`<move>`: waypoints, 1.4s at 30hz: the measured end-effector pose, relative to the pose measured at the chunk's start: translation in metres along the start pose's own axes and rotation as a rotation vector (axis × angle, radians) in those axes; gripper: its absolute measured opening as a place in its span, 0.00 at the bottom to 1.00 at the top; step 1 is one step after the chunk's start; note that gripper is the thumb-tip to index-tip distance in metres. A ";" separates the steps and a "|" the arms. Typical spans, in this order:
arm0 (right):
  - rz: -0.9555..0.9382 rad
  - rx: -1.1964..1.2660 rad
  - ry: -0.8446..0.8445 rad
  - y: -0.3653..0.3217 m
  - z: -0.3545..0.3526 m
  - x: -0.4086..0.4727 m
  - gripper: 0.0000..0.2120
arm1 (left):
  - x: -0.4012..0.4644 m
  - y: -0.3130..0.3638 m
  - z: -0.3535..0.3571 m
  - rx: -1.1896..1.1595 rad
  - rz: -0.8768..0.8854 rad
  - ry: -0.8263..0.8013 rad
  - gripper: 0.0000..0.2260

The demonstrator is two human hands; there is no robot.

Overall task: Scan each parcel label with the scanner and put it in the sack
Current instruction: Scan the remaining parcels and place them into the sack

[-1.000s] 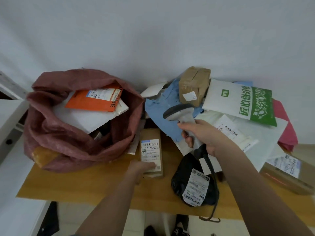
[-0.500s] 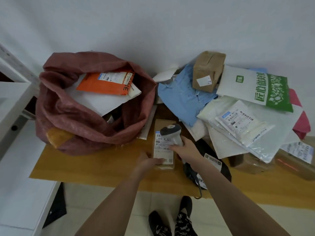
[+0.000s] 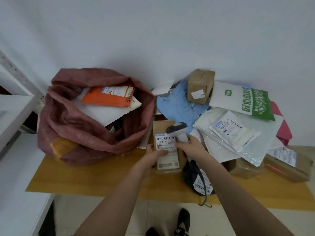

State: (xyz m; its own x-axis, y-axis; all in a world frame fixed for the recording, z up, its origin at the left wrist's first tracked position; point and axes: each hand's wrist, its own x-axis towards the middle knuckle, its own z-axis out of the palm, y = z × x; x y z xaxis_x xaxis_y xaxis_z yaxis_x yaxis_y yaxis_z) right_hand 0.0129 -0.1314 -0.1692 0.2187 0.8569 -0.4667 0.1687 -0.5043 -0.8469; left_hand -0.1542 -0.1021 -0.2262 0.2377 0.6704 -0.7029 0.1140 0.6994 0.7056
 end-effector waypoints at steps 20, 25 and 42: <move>-0.298 0.181 0.060 -0.149 -0.075 -0.057 0.09 | -0.042 0.151 0.003 -0.389 0.413 -0.051 0.34; -0.383 0.084 -0.051 -0.180 -0.078 -0.084 0.08 | -0.046 0.171 -0.016 -0.473 0.511 0.055 0.38; -0.503 -0.034 -0.191 -0.214 -0.079 -0.124 0.11 | -0.040 0.188 -0.058 -0.603 0.461 0.168 0.38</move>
State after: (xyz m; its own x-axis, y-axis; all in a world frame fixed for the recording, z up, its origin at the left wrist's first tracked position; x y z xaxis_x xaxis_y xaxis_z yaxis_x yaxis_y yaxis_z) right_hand 0.0255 -0.1379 0.0899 -0.0756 0.9961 -0.0466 0.2390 -0.0273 -0.9706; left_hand -0.1985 0.0170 -0.0702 -0.0214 0.9213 -0.3883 -0.5165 0.3224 0.7933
